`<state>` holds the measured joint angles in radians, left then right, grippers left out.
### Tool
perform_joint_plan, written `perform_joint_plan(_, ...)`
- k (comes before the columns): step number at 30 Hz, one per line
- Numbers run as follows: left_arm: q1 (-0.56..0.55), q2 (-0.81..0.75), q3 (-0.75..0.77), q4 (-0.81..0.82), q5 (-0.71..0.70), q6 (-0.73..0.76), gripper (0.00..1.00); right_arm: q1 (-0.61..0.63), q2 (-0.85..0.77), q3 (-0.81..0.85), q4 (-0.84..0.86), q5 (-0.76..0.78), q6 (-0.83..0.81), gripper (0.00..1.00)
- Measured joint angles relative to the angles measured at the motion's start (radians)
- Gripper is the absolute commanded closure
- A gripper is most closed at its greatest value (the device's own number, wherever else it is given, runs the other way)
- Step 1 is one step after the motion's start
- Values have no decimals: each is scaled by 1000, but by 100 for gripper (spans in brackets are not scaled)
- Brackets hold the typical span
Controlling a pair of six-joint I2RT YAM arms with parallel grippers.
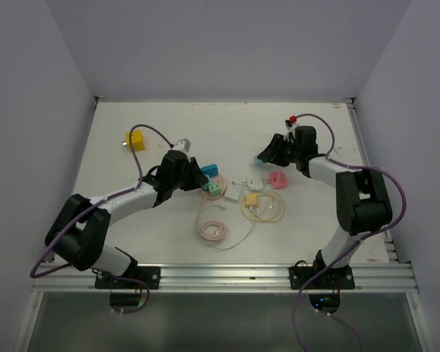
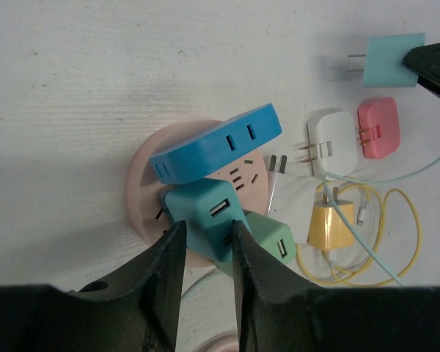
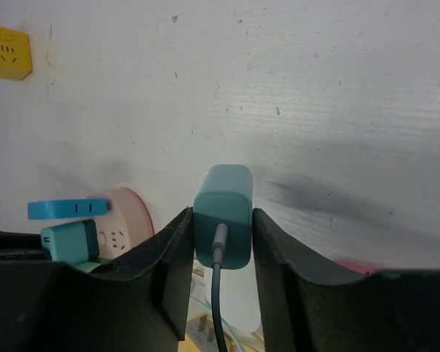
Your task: Pull the plug off the socket
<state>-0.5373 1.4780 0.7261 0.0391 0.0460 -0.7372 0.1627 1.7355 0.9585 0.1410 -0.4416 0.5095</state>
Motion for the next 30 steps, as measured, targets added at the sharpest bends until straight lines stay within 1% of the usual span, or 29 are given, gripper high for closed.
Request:
perform_joint_plan(2, 0, -2, -2, 0, 0, 0, 66, -6, 5, -6, 18, 1, 10, 46)
perform_joint_plan(3, 0, -3, -3, 0, -1, 0, 66, -10, 8, -10, 21, 2, 13, 40)
perform_joint_plan(5, 0, -6, -6, 1, -2, 0, 66, -22, 14, -14, 18, 5, 17, 36)
perform_joint_plan(6, 0, -7, -6, 1, -2, 0, 66, -28, 15, -14, 11, 7, 17, 33)
perform_joint_plan(9, 0, -8, -6, 1, -2, 0, 66, -39, 15, -14, -13, 23, 13, 26)
perform_joint_plan(13, 0, -10, -6, 1, -3, 0, 66, -40, 3, -8, -90, 81, -5, 20)
perform_joint_plan(18, 0, -10, -8, 2, -3, 0, 66, -38, -89, 24, -229, 188, -61, 18)
perform_joint_plan(23, 0, -9, -8, 2, -3, 0, 66, -4, -249, 73, -315, 294, -146, 17)
perform_joint_plan(26, 0, -9, -8, 2, -3, 0, 66, 72, -328, 93, -353, 336, -207, 18)
perform_joint_plan(30, 0, -9, -8, 2, -3, 0, 66, 238, -407, 96, -406, 344, -270, 22)
